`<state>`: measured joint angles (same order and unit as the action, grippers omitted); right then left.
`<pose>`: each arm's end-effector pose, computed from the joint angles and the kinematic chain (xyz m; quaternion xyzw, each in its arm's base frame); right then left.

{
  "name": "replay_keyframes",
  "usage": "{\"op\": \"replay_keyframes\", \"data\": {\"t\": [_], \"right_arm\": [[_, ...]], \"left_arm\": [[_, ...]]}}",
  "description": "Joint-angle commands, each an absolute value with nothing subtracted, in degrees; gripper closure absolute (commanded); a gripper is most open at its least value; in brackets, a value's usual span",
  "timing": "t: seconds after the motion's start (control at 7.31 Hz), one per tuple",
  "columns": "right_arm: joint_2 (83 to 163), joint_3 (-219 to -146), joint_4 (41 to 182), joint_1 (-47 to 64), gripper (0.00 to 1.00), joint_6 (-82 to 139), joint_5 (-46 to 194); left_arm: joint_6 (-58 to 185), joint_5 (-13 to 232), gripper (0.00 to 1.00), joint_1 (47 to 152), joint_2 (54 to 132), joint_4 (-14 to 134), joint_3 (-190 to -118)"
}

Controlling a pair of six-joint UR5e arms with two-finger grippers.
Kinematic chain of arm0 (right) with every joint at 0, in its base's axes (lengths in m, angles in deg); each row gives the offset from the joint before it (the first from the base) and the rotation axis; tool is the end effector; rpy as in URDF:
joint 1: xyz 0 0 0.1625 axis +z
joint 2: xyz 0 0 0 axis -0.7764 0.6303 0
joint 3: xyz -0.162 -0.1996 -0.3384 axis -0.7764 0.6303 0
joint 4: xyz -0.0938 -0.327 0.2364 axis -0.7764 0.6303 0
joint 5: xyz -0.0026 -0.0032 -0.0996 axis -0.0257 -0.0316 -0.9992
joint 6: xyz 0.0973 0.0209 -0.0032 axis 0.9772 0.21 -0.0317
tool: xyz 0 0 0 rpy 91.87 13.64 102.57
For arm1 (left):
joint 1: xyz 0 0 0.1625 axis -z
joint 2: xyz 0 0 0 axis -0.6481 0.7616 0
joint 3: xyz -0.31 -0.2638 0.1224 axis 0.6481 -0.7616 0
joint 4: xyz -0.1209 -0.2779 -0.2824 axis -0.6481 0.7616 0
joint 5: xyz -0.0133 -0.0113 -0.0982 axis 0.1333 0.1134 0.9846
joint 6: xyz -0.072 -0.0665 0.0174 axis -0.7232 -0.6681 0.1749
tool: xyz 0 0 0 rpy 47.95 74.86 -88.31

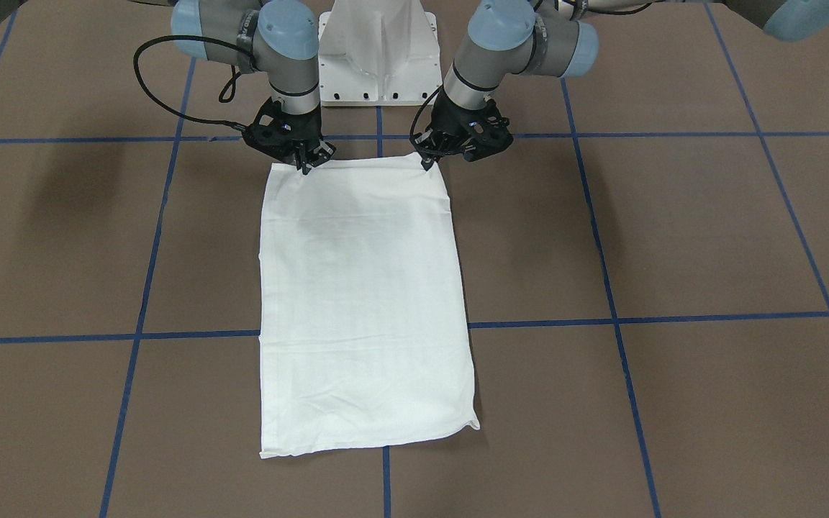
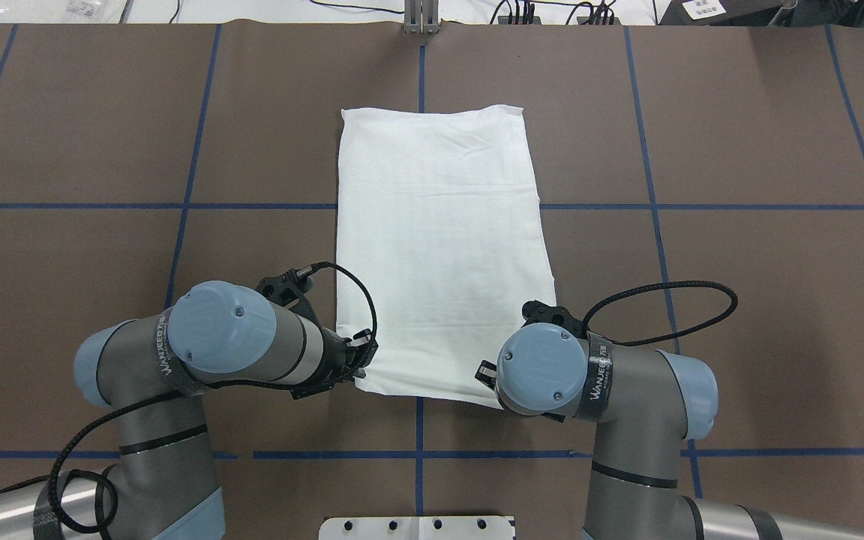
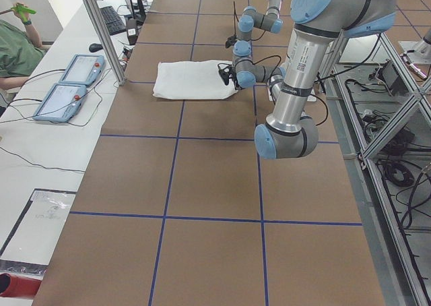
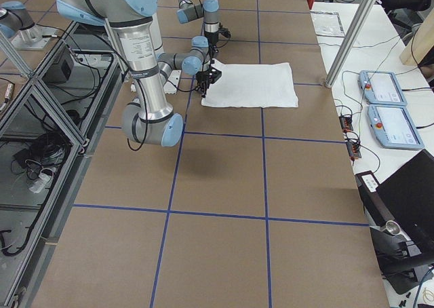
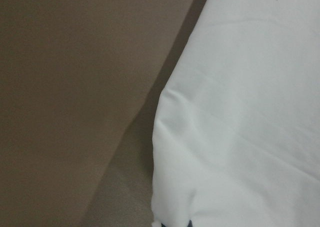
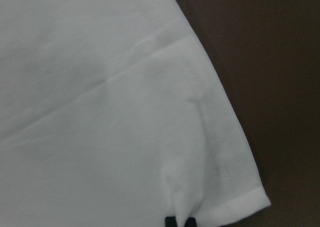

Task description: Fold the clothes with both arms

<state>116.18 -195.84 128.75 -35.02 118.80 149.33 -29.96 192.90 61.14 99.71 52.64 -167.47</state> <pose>-0.5621 -0.2842 0.2919 -0.0687 -0.3290 0.2412 0.9104 0.5399 -0.3191 0.2470 -0.1036 0.4973 -0.2239 0.8318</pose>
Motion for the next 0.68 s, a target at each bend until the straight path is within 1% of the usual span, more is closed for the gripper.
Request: {"op": "replay_keyframes", "data": {"t": [0.0,0.27,0.41,0.55], "right_arm": [[115.4,-195.9,128.8,-34.8,1.00,118.9,149.7],[113.9,-197.8,128.9,-33.9,1.00,119.1,151.2],[114.7,-200.7,129.0,-33.5,1.00,119.9,151.0],[116.5,-204.2,129.4,-33.4,1.00,120.6,151.3]], "left_arm": [[-30.0,192.9,1.00,61.1,99.7,52.7,-167.5],[-30.0,192.9,1.00,61.2,99.4,52.6,-168.1],[-30.0,192.8,1.00,61.2,98.6,52.2,-169.6],[-30.6,192.8,1.00,60.7,97.5,50.6,-173.5]]}}
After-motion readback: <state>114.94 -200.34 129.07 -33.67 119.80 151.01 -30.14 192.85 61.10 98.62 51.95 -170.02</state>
